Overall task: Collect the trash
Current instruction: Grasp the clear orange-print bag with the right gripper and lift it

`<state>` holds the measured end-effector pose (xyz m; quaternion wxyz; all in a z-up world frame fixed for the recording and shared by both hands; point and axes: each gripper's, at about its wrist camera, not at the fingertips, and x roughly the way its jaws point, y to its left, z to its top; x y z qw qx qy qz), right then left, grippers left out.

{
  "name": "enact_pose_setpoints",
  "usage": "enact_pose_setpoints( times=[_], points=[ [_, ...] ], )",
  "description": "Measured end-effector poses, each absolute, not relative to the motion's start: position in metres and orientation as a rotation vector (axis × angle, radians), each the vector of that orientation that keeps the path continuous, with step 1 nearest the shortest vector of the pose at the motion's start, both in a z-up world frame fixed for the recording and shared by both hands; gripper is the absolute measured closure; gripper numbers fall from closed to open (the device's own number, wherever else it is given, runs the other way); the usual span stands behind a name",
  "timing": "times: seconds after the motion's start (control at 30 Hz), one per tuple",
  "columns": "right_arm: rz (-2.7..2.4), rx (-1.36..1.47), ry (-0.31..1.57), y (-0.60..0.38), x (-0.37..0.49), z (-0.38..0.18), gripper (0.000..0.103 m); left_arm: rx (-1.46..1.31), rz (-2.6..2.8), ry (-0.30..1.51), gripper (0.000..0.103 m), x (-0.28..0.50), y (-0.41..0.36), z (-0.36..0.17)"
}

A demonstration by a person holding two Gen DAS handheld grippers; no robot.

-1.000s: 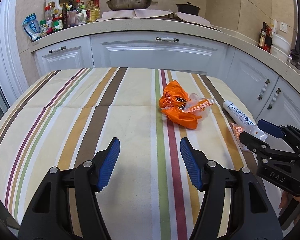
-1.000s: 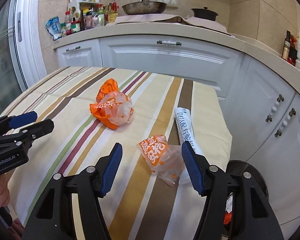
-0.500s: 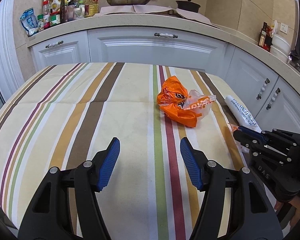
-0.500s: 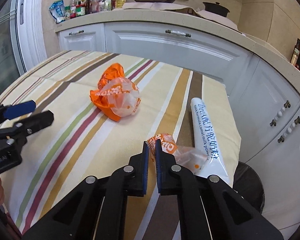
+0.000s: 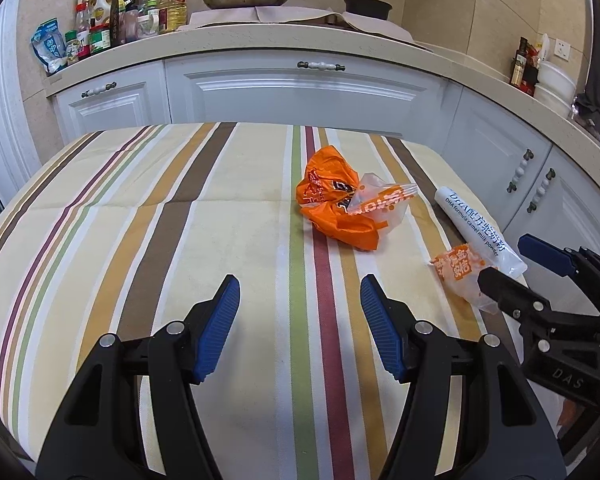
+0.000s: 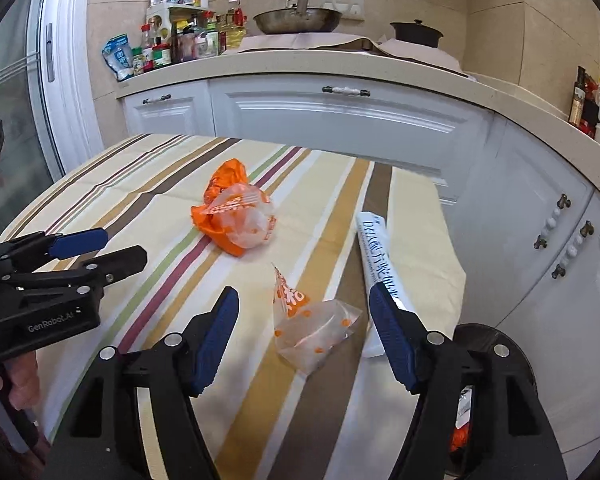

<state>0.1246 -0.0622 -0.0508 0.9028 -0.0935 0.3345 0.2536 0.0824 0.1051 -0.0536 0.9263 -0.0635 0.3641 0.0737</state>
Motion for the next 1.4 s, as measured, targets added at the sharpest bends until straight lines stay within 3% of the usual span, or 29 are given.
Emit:
enact_pose_setpoints(
  times=[0.47, 0.6, 0.67, 0.73, 1.13, 1.2, 1.4],
  points=[
    [0.596, -0.207, 0.811, -0.055, 0.141, -0.077, 0.037, -0.134, 0.155, 0.766, 0.042, 0.087, 0.107, -0.06],
    [0.61, -0.202, 0.836, -0.054, 0.144, -0.079, 0.052, -0.134, 0.155, 0.768, 0.042, 0.088, 0.107, -0.062],
    [0.608, -0.194, 0.839, -0.056, 0.145, -0.079, 0.065, -0.134, 0.155, 0.769, 0.042, 0.088, 0.107, -0.063],
    [0.604, -0.18, 0.836, -0.058, 0.146, -0.078, 0.073, -0.134, 0.155, 0.772, 0.042, 0.089, 0.108, -0.063],
    [0.588, -0.12, 0.741, -0.069, 0.142, -0.059, 0.083, -0.116, 0.126, 0.74, 0.042, 0.094, 0.098, -0.055],
    [0.587, -0.107, 0.723, -0.072, 0.142, -0.054, 0.092, -0.111, 0.118, 0.733, 0.042, 0.097, 0.096, -0.052],
    [0.574, -0.076, 0.677, -0.082, 0.144, -0.043, 0.092, -0.08, 0.096, 0.703, 0.042, 0.108, 0.083, -0.044]
  ],
)
